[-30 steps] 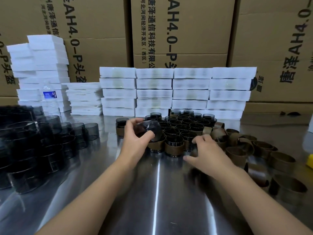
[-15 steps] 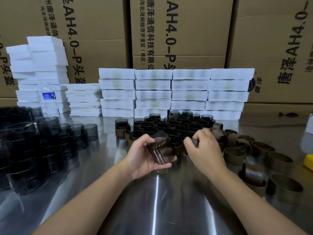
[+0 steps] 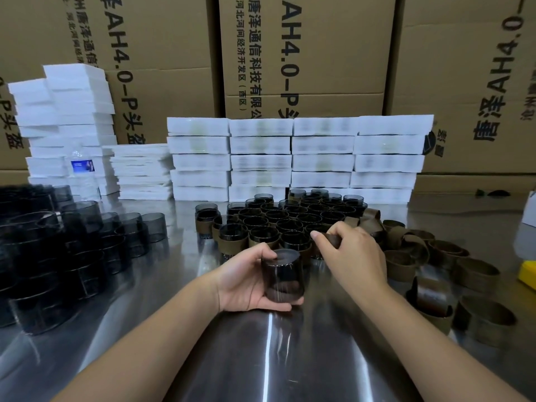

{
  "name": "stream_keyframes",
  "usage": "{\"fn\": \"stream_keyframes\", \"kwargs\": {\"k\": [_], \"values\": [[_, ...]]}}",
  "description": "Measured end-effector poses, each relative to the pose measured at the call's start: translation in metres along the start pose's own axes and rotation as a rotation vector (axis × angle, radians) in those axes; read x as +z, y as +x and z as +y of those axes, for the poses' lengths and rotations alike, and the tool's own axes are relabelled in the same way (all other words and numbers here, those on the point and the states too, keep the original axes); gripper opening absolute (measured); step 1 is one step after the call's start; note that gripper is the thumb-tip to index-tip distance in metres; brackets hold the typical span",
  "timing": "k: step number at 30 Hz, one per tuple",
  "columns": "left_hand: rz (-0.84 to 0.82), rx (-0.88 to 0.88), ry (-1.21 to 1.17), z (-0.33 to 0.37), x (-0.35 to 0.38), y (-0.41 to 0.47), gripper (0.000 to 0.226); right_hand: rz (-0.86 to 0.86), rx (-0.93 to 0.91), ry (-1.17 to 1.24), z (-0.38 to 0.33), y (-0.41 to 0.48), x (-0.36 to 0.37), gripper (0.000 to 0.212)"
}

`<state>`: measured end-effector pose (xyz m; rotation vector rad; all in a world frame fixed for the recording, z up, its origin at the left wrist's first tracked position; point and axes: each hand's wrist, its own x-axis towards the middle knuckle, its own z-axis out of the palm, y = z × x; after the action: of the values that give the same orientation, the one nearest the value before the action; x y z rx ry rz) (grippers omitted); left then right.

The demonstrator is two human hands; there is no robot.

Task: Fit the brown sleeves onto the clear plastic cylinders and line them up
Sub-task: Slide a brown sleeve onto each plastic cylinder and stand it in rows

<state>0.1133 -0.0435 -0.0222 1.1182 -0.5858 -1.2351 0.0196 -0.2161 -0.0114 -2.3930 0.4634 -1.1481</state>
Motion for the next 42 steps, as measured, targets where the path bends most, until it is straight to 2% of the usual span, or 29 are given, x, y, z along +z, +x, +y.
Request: {"fn": "stream_keyframes", "kwargs": {"k": [3,6,12,14,19,24,27,30,33,35,36,37,39,40,42], "values": [[-0.052,-0.033,0.024,0.000,0.000,0.000,0.046,-0.048,0.004,-0.101,0.001,-0.001,0.003,0.044],[-0.068,-0.053,0.073,0.000,-0.001,0.003,0.042,-0.086,0.034,-0.117,0.001,-0.002,0.005,0.051],[-0.158,-0.129,0.054,0.009,-0.009,0.013,0.063,0.034,0.019,-0.064,0.003,0.002,-0.001,0.059],[-0.164,-0.127,0.015,0.011,-0.012,0.017,0.063,0.049,0.001,-0.051,0.002,0.002,-0.001,0.059],[-0.079,-0.092,0.021,0.010,-0.013,0.026,0.052,-0.009,0.008,-0.082,0.002,0.003,0.000,0.059],[0.117,0.093,-0.069,0.005,-0.017,0.028,0.041,-0.103,0.055,-0.076,0.001,0.001,0.001,0.053],[0.152,0.175,-0.102,0.000,-0.016,0.025,0.035,-0.092,0.071,0.019,-0.001,0.001,0.000,0.048],[0.172,0.205,-0.112,-0.003,-0.014,0.022,0.050,-0.097,0.061,0.063,-0.003,0.002,-0.002,0.029],[0.185,0.250,-0.135,-0.002,-0.011,0.022,0.049,-0.188,-0.010,0.085,-0.003,0.000,-0.003,0.014],[0.218,0.280,-0.143,-0.001,-0.011,0.023,0.056,-0.249,-0.094,0.099,-0.005,-0.001,-0.002,0.008],[0.236,0.293,-0.127,-0.001,-0.011,0.023,0.061,-0.269,-0.130,0.111,-0.006,-0.002,-0.001,0.008],[0.246,0.304,-0.101,-0.001,-0.012,0.024,0.060,-0.283,-0.161,0.131,-0.007,-0.003,-0.001,0.019],[0.252,0.313,-0.038,-0.001,-0.011,0.024,0.040,-0.271,-0.227,0.179,-0.007,-0.005,0.000,0.034],[0.248,0.309,-0.005,-0.002,-0.011,0.023,0.032,-0.244,-0.265,0.195,-0.008,-0.006,0.000,0.034],[0.241,0.311,0.037,-0.002,-0.011,0.021,0.033,-0.201,-0.320,0.208,-0.008,-0.006,-0.001,0.029]]}}
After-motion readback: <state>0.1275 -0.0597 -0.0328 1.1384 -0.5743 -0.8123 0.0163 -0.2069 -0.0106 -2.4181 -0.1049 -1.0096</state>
